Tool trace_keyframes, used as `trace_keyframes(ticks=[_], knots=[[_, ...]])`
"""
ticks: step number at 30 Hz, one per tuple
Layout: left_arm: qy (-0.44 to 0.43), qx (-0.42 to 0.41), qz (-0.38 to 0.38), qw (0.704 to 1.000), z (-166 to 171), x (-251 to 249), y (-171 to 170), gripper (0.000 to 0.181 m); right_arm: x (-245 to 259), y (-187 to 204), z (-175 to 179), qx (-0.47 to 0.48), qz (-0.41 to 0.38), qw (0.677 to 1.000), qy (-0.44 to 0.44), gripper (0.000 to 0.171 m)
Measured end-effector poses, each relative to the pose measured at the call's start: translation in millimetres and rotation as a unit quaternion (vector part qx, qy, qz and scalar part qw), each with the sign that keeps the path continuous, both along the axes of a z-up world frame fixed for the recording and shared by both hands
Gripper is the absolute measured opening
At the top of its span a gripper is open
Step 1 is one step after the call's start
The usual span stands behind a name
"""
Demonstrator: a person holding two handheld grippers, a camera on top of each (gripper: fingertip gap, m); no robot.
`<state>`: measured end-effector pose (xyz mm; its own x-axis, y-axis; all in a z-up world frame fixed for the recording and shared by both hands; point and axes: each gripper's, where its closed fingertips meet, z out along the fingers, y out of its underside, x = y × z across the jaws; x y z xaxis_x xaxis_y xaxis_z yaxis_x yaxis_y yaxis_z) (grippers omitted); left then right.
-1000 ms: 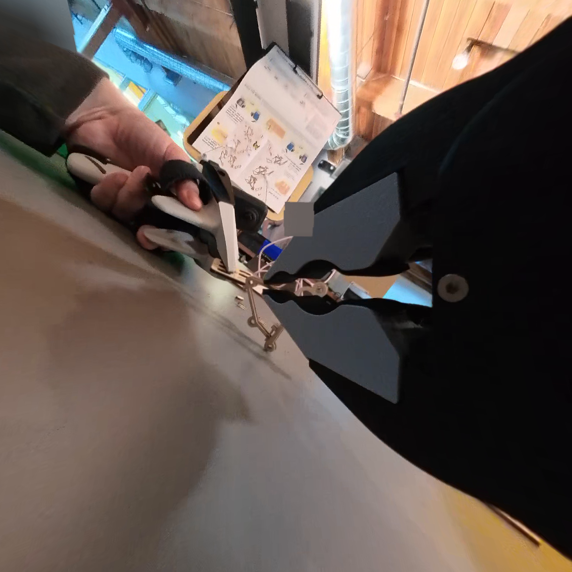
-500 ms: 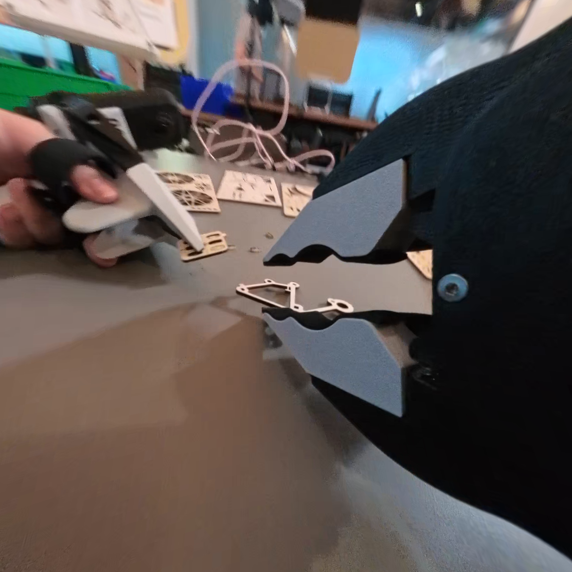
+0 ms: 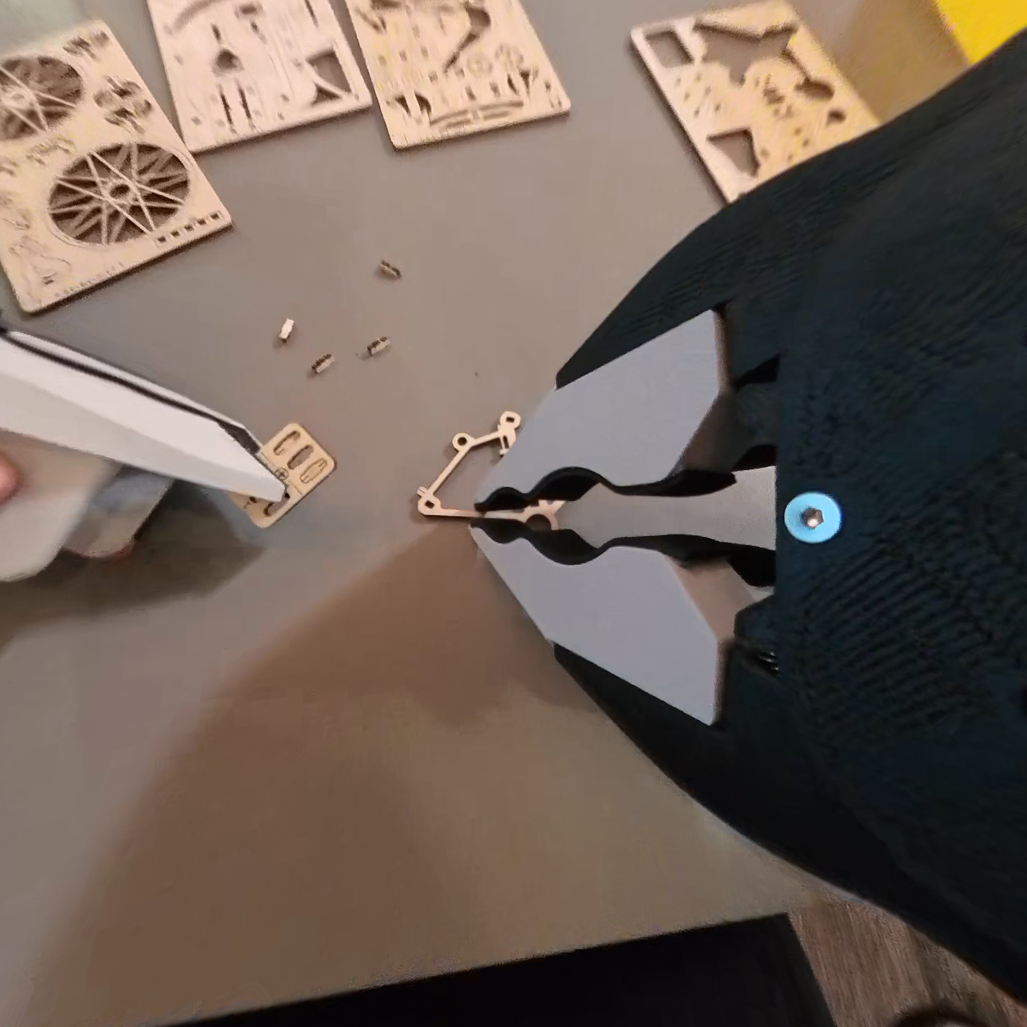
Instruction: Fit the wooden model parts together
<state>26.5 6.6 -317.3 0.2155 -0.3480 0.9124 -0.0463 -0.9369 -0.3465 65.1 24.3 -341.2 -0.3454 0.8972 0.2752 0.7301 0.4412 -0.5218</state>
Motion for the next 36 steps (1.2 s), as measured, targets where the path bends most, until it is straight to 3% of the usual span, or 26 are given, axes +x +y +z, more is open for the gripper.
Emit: trace_keyframes(ticks=[2, 6, 8, 12, 14, 19, 24, 28, 36], knots=[[0.0, 0.001, 0.001, 1.0, 0.2, -0.2, 0.1, 0.001, -2.2, 6.6, -0.1, -0.005, -0.015, 1.0, 0.003, 0.0], [0.003, 0.009, 0.006, 1.0, 0.5, -0.6, 1.0, 0.0, -1.5, 59.4, 0.5, 0.167, -0.049, 0.985, 0.005, 0.0], [0.006, 0.014, 0.007, 1.0, 0.4, -0.5, 1.0, 0.0, -3.9, 67.7, 3.1, 0.185, -0.054, 0.981, 0.015, 0.006], [0.016, 0.041, 0.026, 0.999, 1.7, -2.7, 5.4, 0.0, -28.1, 43.1, 32.0, 0.057, -0.067, 0.986, 0.143, 0.024], [0.027, 0.097, 0.05, 0.994, 7.2, -3.8, 12.1, 0.001, -40.7, 24.4, 55.2, 0.0, -0.047, 0.969, 0.244, 0.031], [0.037, 0.216, 0.126, 0.968, 25.0, 0.5, 33.6, 0.001, -47.9, 23.4, 81.9, 0.045, -0.029, 0.921, 0.385, 0.039], [0.045, 0.352, 0.186, 0.916, 51.2, -3.2, 44.2, 0.0, -52.1, 34.6, 94.8, -0.127, -0.078, 0.89, 0.431, 0.029], [0.034, 0.446, 0.222, 0.866, 73.0, -9.2, 44.7, 0.001, -52.2, 33.8, 103.7, -0.182, -0.087, 0.874, 0.443, 0.011], [0.026, 0.47, 0.223, 0.854, 78.4, -7.5, 42.7, 0.0, -54.0, 28.5, 109.3, -0.229, -0.086, 0.858, 0.451, 0.0]])
